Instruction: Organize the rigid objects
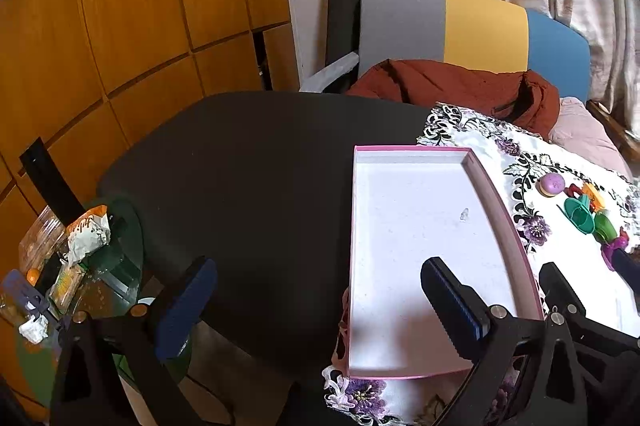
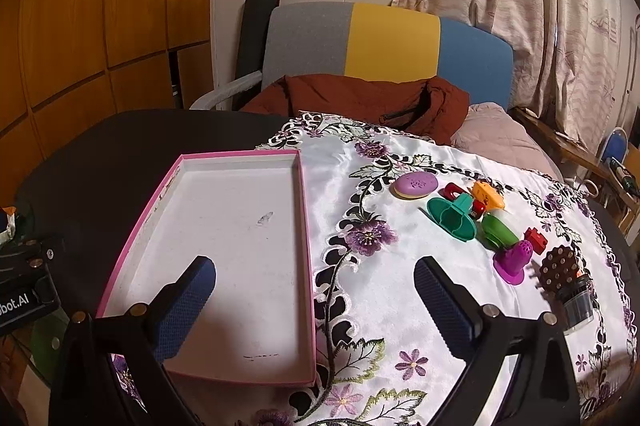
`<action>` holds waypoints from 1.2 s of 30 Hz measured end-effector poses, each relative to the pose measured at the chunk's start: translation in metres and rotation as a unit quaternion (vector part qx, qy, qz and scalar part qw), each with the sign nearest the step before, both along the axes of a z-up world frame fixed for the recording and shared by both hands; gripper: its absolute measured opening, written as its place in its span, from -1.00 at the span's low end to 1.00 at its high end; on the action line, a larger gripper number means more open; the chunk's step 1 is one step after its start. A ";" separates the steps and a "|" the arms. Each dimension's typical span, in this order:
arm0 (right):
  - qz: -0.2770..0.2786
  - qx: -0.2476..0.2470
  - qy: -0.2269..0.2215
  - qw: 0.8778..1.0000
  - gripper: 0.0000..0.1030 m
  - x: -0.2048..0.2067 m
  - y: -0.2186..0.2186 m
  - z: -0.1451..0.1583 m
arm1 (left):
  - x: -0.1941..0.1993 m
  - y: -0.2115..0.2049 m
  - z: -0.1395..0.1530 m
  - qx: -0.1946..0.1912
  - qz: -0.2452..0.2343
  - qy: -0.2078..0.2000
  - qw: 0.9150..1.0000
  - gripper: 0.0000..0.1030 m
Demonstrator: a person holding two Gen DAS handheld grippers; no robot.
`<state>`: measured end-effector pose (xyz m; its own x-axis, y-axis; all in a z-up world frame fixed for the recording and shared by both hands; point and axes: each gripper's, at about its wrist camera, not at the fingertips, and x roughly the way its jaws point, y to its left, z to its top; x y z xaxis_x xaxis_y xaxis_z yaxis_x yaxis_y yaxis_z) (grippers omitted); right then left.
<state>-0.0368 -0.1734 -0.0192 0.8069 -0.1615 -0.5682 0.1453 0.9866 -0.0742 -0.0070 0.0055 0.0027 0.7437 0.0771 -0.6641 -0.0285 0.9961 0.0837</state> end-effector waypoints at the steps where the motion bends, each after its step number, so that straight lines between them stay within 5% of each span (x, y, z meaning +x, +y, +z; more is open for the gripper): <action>1: -0.001 0.000 0.000 1.000 0.96 0.000 0.000 0.000 | -0.001 0.001 0.000 0.000 0.000 0.000 1.000 0.99; 17: -0.011 -0.005 -0.016 1.000 0.96 -0.014 -0.007 0.011 | -0.012 -0.001 0.006 0.000 -0.013 -0.009 1.000 0.99; 36: -0.047 -0.002 -0.020 0.999 0.96 -0.009 -0.052 0.016 | 0.003 -0.035 0.000 -0.030 -0.100 0.015 0.994 0.99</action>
